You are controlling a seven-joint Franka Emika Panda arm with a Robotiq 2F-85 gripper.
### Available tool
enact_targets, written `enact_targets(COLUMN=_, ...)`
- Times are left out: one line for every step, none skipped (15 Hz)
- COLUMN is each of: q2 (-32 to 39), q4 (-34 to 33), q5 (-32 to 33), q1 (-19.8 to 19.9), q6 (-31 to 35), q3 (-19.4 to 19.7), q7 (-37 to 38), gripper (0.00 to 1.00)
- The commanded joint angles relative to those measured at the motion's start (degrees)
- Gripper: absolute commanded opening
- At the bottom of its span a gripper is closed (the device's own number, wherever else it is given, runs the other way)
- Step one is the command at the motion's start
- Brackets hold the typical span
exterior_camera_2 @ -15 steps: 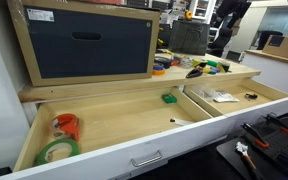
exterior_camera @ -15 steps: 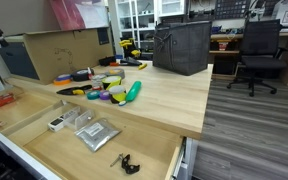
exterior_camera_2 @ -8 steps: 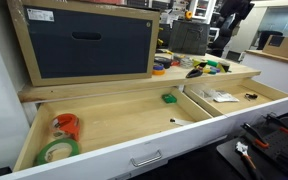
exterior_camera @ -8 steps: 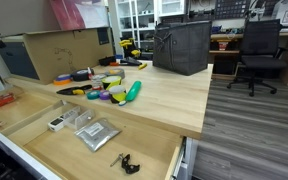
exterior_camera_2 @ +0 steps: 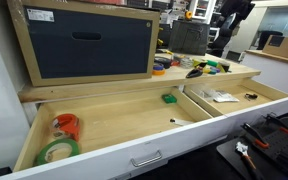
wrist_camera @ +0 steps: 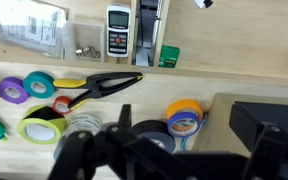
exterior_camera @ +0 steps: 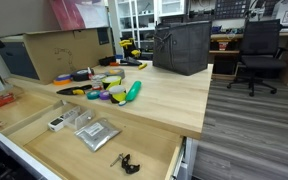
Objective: Put the tape and tape dispenser into the drawer
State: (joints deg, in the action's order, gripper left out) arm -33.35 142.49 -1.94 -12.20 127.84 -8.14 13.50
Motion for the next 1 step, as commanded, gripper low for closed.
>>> enact_targets(q2=-0.08, q4=-0.17, q5=-0.95, q1=1.38, q6=-0.23, q3=-1.20, q7=-0.73, gripper=1.00)
